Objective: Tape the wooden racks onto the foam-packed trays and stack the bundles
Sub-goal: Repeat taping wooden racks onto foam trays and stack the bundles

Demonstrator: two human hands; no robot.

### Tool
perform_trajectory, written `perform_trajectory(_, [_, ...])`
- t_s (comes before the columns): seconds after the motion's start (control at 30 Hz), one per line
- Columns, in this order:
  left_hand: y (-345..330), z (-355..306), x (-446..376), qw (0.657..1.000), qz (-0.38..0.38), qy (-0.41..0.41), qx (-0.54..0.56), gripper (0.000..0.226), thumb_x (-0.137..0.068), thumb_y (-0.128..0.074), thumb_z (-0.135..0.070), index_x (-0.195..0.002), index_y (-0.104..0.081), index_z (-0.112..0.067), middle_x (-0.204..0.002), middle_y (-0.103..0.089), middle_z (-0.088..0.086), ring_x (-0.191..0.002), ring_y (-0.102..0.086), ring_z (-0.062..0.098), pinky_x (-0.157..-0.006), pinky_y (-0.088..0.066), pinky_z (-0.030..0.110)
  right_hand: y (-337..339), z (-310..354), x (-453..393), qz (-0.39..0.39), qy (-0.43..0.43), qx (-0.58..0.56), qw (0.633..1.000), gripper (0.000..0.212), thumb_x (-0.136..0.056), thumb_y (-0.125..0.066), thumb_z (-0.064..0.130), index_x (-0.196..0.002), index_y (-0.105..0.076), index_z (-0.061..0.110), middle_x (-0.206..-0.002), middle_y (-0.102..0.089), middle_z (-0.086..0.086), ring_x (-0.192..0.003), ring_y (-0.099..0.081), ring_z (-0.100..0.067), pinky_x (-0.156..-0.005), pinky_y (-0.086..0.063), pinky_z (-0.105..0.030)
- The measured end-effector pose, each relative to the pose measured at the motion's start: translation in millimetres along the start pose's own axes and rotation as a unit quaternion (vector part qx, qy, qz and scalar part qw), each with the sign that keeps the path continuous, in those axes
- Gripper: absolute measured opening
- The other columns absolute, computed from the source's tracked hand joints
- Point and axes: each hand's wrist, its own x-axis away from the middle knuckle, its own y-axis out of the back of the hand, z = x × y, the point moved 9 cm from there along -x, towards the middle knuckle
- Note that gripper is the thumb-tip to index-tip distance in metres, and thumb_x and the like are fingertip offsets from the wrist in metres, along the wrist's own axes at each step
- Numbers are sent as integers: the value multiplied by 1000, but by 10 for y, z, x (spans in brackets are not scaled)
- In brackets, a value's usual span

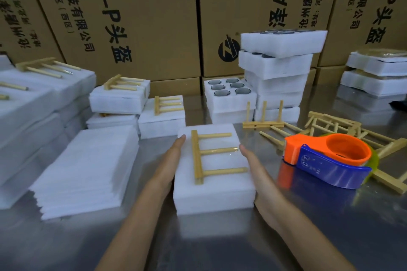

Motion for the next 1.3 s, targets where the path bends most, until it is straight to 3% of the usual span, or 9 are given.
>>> perform_trajectory(0.1, [33, -189, 62, 994, 1, -55, 93, 24, -92, -60, -46, -92, -76, -27, -84, -78, -4, -71, -75, 11, -54, -54, 22, -143, 172, 13, 14, 56, -3, 998, 31, -84, -62, 54, -114, -62, 46, -121, -57, 33, -133, -45, -6, -116, -29, -37])
perform_trajectory(0.17, [68, -278, 148, 986, 14, -69, 149, 27, -90, -62, -47, -86, -81, -29, -84, -78, -1, -71, -75, 15, -48, -54, 23, -311, 316, 10, 52, 95, 12, 994, 51, -77, -63, 55, -127, -56, 53, -129, -58, 29, -131, -47, -4, -116, -31, -41])
perform_trajectory(0.23, [93, -317, 229, 979, 39, -68, 188, 30, -90, -61, -50, -93, -81, -29, -92, -78, 4, -78, -76, 21, -53, -57, 29, -474, 433, -26, 95, 123, 10, 988, 66, -72, -63, 54, -136, -48, 52, -139, -54, 23, -132, -47, -7, -114, -34, -45])
perform_trajectory(0.33, [122, -277, 289, 969, 77, -50, 230, 41, -89, -62, -53, -118, -74, -26, -115, -73, 10, -103, -72, 31, -75, -61, 43, -527, 510, -92, 102, 140, -22, 985, 53, -78, -68, 40, -129, -57, 47, -131, -62, 17, -123, -58, -11, -104, -46, -43])
perform_trajectory(0.47, [144, -267, 251, 963, 93, -86, 240, 59, -90, -65, -52, -141, -53, -26, -138, -61, 8, -127, -58, 31, -110, -40, 55, -381, 298, -181, 69, 87, -87, 990, 43, -84, -72, 25, -126, -62, 25, -123, -69, -2, -114, -65, -23, -102, -48, -50])
perform_trajectory(0.6, [-40, -174, 247, 965, 132, -49, 223, 64, -91, -58, -61, -141, -55, -22, -139, -60, 9, -129, -56, 30, -113, -37, 52, -312, 122, -174, 122, -2, -112, 986, 48, -81, -70, 39, -124, -66, 18, -119, -70, -11, -110, -67, -28, -91, -56, -47])
perform_trajectory(0.9, [-145, -37, 261, 953, 158, 4, 259, 65, -93, -48, -66, -137, -61, -20, -137, -61, 11, -128, -57, 30, -112, -40, 50, -273, 170, -95, 131, 34, -120, 983, 50, -82, -67, 48, -127, -63, 26, -122, -69, -6, -111, -67, -24, -83, -59, -38])
perform_trajectory(1.07, [-127, 63, 235, 959, 132, 36, 250, 50, -101, -44, -51, -100, -81, -18, -109, -75, 8, -100, -72, 25, -75, -60, 38, -361, 118, -47, 144, 13, -181, 973, 41, -81, -67, 49, -116, -72, 28, -122, -69, -6, -111, -67, -24, -79, -59, -36])
perform_trajectory(1.3, [-73, 69, 222, 963, 104, -1, 250, 59, -104, -37, -18, -61, -77, -13, -65, -73, 4, -57, -71, 17, -48, -54, 23, -378, 86, -31, 143, 0, -150, 978, 38, -89, -61, 47, -121, -70, 29, -123, -69, -4, -113, -66, -20, -83, -58, -32])
